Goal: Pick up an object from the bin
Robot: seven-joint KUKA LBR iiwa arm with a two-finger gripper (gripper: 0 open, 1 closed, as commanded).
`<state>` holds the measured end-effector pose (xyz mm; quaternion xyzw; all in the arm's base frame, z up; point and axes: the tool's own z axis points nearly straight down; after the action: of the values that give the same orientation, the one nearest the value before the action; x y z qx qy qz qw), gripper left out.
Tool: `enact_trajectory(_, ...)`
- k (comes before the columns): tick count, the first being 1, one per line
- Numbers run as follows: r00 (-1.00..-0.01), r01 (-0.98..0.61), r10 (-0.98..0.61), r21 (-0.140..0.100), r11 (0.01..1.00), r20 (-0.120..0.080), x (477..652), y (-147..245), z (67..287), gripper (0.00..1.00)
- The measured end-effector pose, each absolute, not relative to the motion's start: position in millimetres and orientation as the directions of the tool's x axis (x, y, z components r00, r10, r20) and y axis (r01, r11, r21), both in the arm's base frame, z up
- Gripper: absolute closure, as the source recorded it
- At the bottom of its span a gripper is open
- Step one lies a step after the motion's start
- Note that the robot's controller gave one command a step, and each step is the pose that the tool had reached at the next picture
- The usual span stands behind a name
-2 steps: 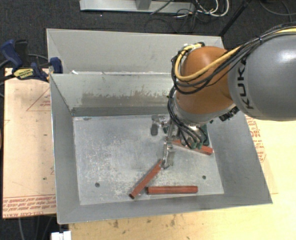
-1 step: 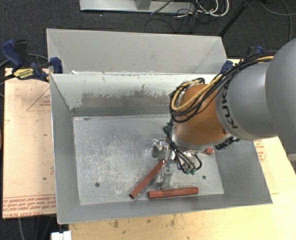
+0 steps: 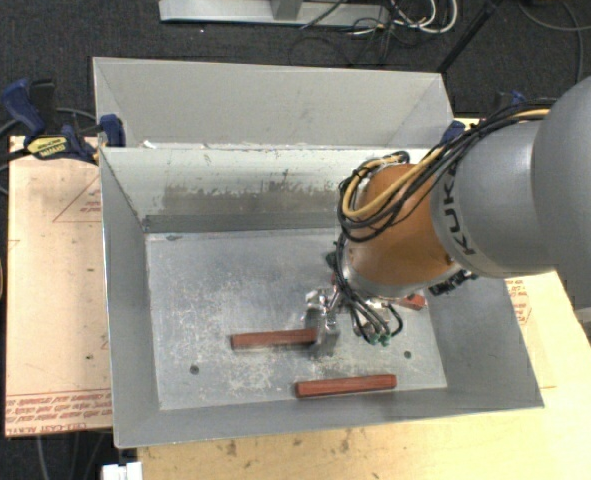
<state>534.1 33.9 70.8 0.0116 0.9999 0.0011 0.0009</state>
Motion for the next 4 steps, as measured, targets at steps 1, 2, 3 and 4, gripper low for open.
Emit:
enact_trajectory(1,-0.977,-0.214,-0.214,0.0,0.977,-0.01,558.9,69,202,1.0)
enact_trajectory(2,-0.977,-0.212,-0.212,0.001,0.977,-0.003,557.2,68,199,0.0)
enact_trajectory(3,-0.971,-0.239,-0.239,0.003,0.971,0.005,565.7,75,71,0.0)
enact_trajectory(4,-0.971,-0.238,-0.238,0.002,0.971,-0.001,567.7,75,76,1.0)
